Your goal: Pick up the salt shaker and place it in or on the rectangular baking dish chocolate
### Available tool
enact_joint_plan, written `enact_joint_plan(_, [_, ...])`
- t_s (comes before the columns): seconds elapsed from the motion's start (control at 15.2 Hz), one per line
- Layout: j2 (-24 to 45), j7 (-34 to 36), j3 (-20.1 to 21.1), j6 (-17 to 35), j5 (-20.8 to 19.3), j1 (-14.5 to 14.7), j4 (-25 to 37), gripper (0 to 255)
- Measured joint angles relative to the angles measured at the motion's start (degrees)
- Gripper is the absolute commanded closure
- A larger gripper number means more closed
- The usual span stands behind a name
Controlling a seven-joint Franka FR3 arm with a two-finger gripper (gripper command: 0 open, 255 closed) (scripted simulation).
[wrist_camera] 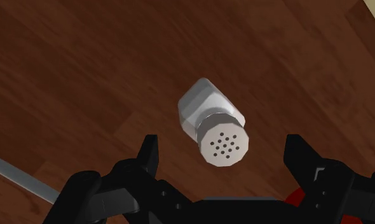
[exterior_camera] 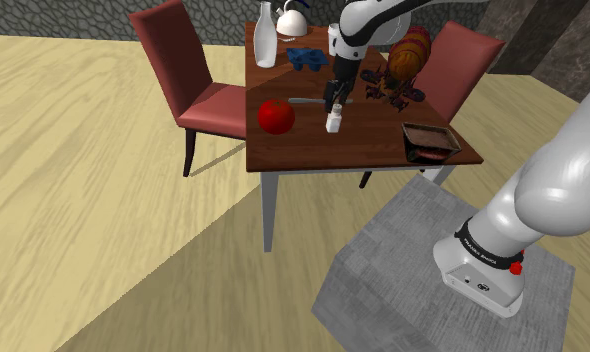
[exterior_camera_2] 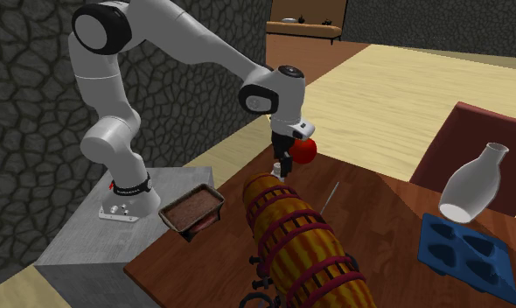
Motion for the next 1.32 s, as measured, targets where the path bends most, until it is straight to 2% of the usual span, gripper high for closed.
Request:
enact_joint_plan(0.26, [0.0,0.0,0.0,0.1,0.0,0.0,-0.1,0])
enact_joint_plan(0.33, [0.0,0.0,0.0,0.1,0.0,0.0,-0.1,255])
enact_joint_plan(0.99, [0.0,0.0,0.0,0.2,0.0,0.0,0.0,255])
enact_joint_plan(1.32, [-1.6,0.5,-0.1,-2.5,-0.4,0.0,1.1,255])
